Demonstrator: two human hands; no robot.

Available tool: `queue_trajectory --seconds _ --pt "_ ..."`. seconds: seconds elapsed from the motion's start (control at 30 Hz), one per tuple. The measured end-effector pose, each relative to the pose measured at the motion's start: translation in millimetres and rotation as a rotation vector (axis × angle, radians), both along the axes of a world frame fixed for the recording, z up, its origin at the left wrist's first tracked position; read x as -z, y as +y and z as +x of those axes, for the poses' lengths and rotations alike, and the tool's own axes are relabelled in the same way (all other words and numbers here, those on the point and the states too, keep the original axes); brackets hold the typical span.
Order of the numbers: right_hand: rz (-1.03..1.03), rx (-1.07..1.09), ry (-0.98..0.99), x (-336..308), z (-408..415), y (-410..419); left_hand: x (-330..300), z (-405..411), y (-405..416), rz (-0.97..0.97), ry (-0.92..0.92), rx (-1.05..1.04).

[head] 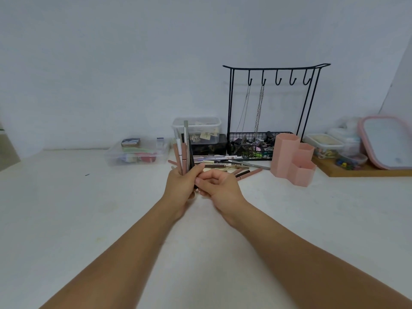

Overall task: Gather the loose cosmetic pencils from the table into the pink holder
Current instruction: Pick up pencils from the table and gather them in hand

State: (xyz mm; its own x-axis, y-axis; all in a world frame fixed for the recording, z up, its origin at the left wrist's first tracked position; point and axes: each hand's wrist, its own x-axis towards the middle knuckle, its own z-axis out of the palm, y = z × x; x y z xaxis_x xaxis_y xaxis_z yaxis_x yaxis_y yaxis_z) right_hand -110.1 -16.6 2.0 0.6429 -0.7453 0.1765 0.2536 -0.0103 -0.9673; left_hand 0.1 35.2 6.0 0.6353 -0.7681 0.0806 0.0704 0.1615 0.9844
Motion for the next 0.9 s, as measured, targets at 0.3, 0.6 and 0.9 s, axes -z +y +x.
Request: queue_trajectory --seconds 0.3,0.6,0.9 --pt "-0.469 0.393 0.332 -16.5 -20.9 -43.5 -2.7 9.5 -2.5 -0.001 0.02 0.01" --pt "-0.767 0.445 0.967 -9.3 -72.9 -102.5 -3.2 5.8 1.9 -0.011 0.018 0.161" --pt "-0.907 0.365 1.1 -17.2 -68.5 -100.4 -0.3 5.4 0.4 0.042 0.081 0.198"
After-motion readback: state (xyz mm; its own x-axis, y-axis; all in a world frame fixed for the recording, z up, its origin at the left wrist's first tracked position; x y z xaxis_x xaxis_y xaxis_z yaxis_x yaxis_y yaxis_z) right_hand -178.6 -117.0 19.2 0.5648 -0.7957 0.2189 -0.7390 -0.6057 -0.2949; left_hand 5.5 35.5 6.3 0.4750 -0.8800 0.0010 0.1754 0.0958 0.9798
